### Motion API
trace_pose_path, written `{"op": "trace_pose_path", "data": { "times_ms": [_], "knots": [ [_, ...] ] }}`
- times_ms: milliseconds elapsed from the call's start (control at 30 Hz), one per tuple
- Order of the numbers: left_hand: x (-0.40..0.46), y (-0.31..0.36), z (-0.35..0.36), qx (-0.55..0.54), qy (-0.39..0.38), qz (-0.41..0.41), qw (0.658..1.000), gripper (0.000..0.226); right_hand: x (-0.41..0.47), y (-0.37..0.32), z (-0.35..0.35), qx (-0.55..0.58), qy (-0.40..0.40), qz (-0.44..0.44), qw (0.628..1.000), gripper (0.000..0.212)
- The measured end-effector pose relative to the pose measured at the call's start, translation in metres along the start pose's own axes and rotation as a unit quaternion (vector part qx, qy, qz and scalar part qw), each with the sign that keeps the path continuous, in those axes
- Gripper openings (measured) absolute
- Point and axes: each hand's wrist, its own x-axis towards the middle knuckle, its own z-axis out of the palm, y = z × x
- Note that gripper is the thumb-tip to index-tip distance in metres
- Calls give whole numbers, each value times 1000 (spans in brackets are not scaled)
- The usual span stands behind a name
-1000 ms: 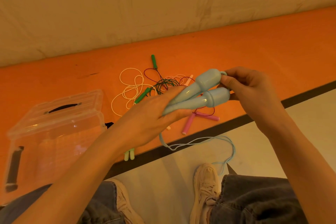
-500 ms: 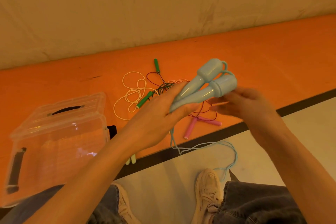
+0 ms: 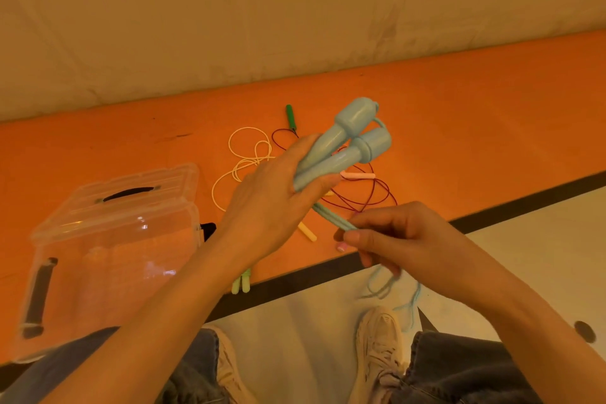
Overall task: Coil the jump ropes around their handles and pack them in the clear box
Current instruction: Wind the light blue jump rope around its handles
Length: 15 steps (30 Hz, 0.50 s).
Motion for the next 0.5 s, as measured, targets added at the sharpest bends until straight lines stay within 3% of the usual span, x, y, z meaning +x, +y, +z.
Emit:
{"op": "trace_pose_path", "data": {
  "times_ms": [100, 200, 367, 500],
  "knots": [
    [-4, -1, 7, 66, -17, -4, 998, 52, -9, -7, -7, -77, 22, -54, 995, 19],
    [-3, -2, 8, 57, -55, -1, 997, 59, -12, -11, -11, -100, 54, -97, 989, 23],
    [-5, 0, 9, 65, -97, 1, 993, 62, -10, -8, -16, -129, 97, -111, 981, 22],
    [-8, 0, 6, 112, -90, 9, 990, 63, -12, -5, -21, -242, 134, -122, 953, 17]
  ]
}}
